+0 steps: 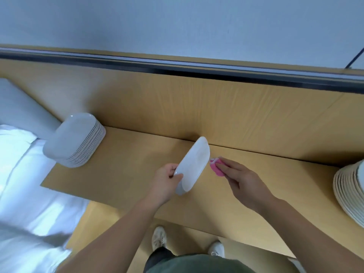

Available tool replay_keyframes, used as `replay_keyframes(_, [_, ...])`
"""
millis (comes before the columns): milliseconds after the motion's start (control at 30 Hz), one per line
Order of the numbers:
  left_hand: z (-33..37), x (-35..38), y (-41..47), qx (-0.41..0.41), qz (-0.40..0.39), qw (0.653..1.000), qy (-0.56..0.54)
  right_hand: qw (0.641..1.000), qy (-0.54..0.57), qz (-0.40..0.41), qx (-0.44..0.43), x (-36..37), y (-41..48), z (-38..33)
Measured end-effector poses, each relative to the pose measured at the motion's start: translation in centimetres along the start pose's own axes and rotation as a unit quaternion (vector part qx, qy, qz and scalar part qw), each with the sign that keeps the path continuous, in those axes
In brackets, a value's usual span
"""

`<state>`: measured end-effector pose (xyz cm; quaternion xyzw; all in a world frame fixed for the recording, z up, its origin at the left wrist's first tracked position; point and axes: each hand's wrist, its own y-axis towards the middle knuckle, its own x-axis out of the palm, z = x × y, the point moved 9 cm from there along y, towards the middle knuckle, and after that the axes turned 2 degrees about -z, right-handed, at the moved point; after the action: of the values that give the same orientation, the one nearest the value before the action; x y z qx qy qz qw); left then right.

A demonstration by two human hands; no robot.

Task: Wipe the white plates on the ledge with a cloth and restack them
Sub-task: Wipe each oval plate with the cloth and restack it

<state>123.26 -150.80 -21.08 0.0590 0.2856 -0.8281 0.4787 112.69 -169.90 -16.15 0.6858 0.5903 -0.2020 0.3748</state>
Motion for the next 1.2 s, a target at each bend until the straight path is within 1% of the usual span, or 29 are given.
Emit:
replay_keyframes(100, [0.4,-2.9,-1.6,0.016,0.073,0.995,0.067,0.999,0.027,-0.014,-0.024,0.2,1.4,-0.7])
replay_keyframes(200, [0.7,-6.6,-3.3,0.029,0.159,0.983,0.090,0.997,0.050,-0.037,-0.051,1.1,3.1,-2.1])
replay_keyframes(300, [1.2,-10.5,-5.0,0.064,0.235,0.960,0.138,0.993,0.068,-0.060,-0.075,2.6,5.1,-4.1])
replay_keyframes(400, [1.4,-14.1,-6.3,0.100,0.284,0.935,0.190,0.989,0.064,-0.073,-0.114,4.2,7.1,-6.9])
replay_keyframes(567, [1.2,-20.1,-7.0,0.145,0.336,0.885,0.288,0.984,0.059,-0.073,-0.153,6.9,10.4,-10.8])
replay_keyframes(667, [1.3,-23.9,-7.8,0.209,0.397,0.829,0.335,0.984,0.044,-0.072,-0.158,8.7,12.1,-12.7])
replay_keyframes(733, [0.7,-26.4,-7.3,0.218,0.420,0.804,0.360,0.983,0.036,-0.077,-0.161,10.1,13.1,-13.8])
replay_keyframes(833, [-0.6,-29.6,-5.5,0.218,0.420,0.784,0.402,0.983,0.021,-0.073,-0.164,12.0,14.5,-15.3])
replay_keyframes(900, [-1.5,-31.3,-3.9,0.214,0.398,0.784,0.426,0.984,0.012,-0.066,-0.164,13.0,15.1,-16.1])
replay_keyframes(1133, [-5.0,-34.1,1.0,0.153,0.294,0.826,0.455,0.990,-0.023,-0.054,-0.131,15.5,16.0,-17.3])
replay_keyframes(1200, [-6.4,-34.1,2.5,0.141,0.260,0.833,0.467,0.990,-0.029,-0.052,-0.124,16.0,16.0,-17.4])
